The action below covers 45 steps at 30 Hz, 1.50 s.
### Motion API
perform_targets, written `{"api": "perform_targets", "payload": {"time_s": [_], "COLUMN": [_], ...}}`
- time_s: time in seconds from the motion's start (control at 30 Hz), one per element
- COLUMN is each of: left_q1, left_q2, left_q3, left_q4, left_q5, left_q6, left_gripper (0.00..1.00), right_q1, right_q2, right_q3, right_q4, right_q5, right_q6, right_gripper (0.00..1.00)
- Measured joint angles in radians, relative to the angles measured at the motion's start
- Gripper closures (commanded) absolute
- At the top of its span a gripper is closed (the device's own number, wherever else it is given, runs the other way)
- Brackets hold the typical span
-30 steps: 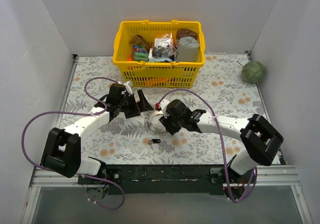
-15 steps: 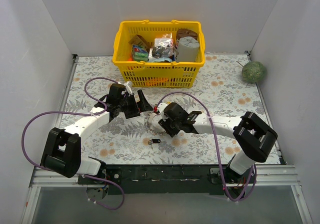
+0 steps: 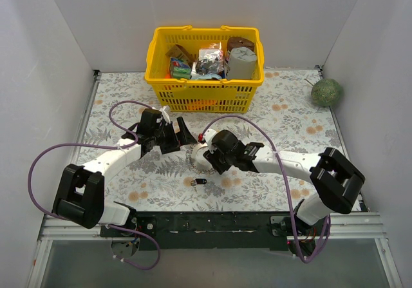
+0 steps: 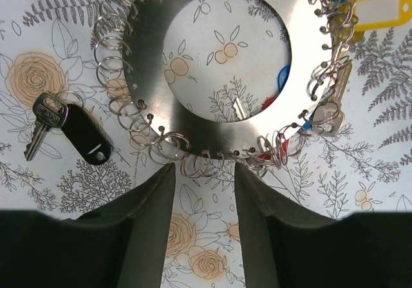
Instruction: Put the keys on the keyring
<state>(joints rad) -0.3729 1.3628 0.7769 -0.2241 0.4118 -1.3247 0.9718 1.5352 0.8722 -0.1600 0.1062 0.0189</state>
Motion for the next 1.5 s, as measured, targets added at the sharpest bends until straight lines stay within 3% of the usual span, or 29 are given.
{"api": "perform_targets", "payload": {"time_s": [0.37,1.0,1.5], "left_q1": [0.000,0.000,0.000], "left_q2": [0.000,0.000,0.000], "left_q3": [0.000,0.000,0.000], "left_q4": [0.000,0.000,0.001], "left_q5": [0.000,0.000,0.001], "left_q6": [0.000,0.000,0.000], "left_gripper": [0.02,0.02,0.02], "right_q1": [0.000,-0.028,-0.103], "right_q2": [-0.007,0.010,0.026], "right_q3": [0.011,0.011,-0.031], "right_q4": [0.009,0.015,0.071], "right_q5": [-0.036,-0.041,-0.138], "right_q6": [0.003,0.186,0.243], "right_gripper": [0.62,0.61,0.60]}}
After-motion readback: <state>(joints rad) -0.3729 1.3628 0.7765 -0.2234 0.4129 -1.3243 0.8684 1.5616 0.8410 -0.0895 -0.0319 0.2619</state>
